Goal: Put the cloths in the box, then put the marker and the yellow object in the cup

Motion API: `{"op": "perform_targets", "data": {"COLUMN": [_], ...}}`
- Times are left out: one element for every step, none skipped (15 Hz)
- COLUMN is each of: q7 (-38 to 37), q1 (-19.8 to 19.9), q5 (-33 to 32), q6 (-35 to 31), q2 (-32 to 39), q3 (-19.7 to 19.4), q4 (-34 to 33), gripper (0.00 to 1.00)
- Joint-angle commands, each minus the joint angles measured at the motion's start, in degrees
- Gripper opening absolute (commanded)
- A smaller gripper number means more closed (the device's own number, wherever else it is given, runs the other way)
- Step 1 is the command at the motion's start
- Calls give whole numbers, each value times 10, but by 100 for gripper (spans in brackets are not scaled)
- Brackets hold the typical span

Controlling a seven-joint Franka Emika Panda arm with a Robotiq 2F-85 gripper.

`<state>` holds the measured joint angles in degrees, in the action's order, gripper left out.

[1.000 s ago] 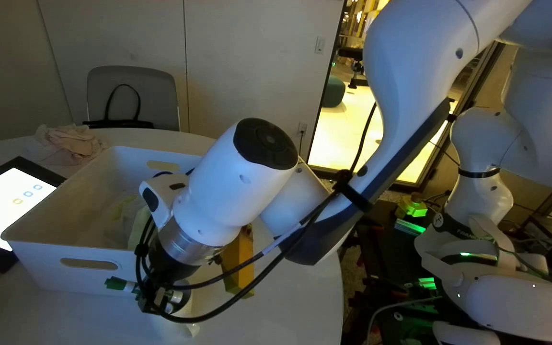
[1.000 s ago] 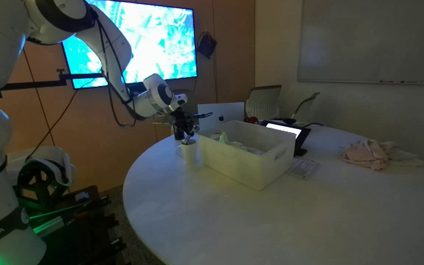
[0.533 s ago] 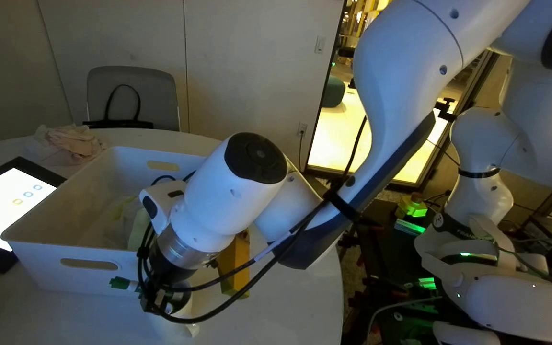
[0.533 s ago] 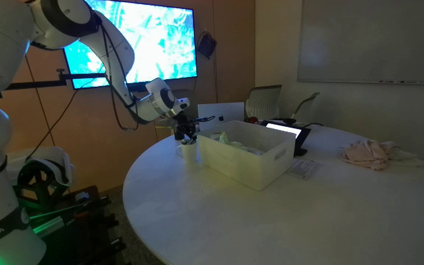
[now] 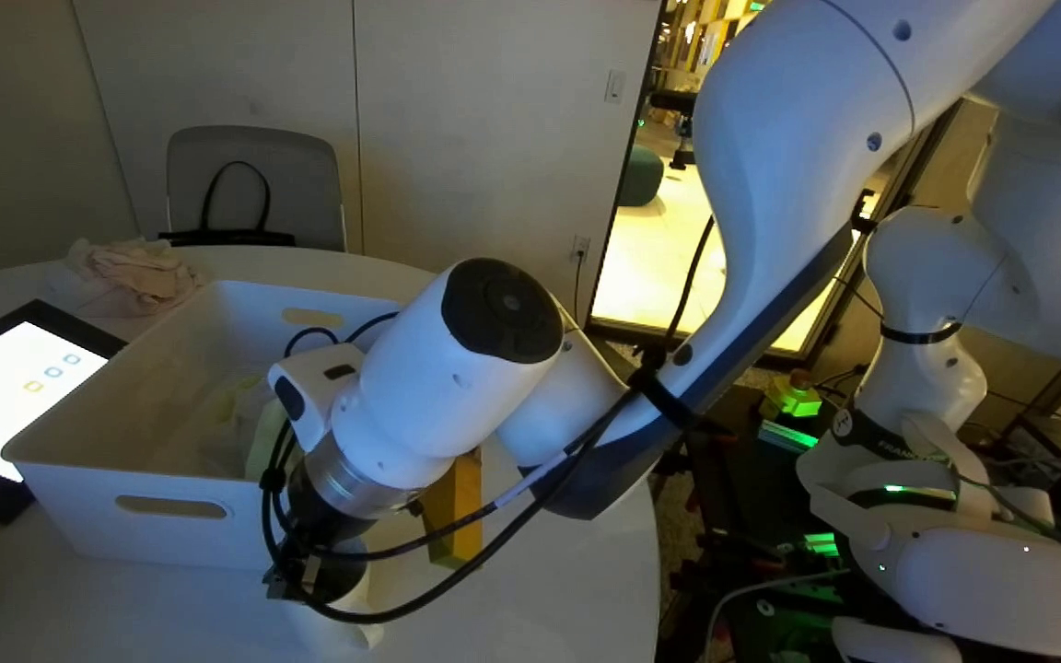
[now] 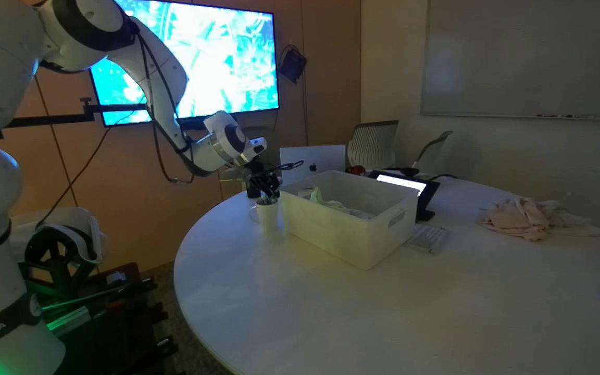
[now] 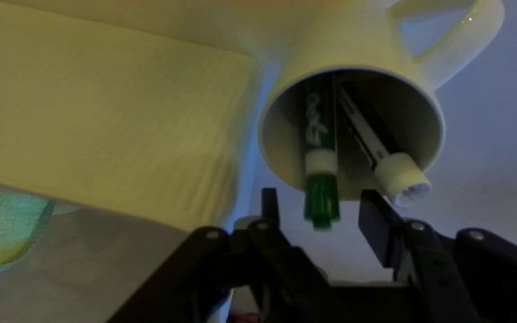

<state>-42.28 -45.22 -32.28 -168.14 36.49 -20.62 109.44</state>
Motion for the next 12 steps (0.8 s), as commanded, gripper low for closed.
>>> {"op": "perform_targets", "data": {"q7": [2, 8, 22, 41, 67, 103, 142, 184, 216, 242, 264, 287], "q1": [-40, -43, -44, -39, -31, -19, 3, 19, 37, 53, 73, 95], "q5": [-12, -11, -11, -8, -2, 1, 19, 33, 47, 62, 81, 102], "q6": [-17, -17, -11, -3, 15, 35, 60, 88, 125, 171, 223, 264], "q2": [-26, -34, -48, -63, -84, -109, -138, -164, -193, -221, -250, -276], "q3": [-40, -42, -39, -29, -15, 4, 36, 63, 89, 114, 141, 167], "q4": [28, 36, 48, 61, 78, 98, 120, 142, 161, 177, 191, 203], "gripper": [82, 90, 97, 100, 100, 100, 100, 100, 100, 100, 100, 100]}}
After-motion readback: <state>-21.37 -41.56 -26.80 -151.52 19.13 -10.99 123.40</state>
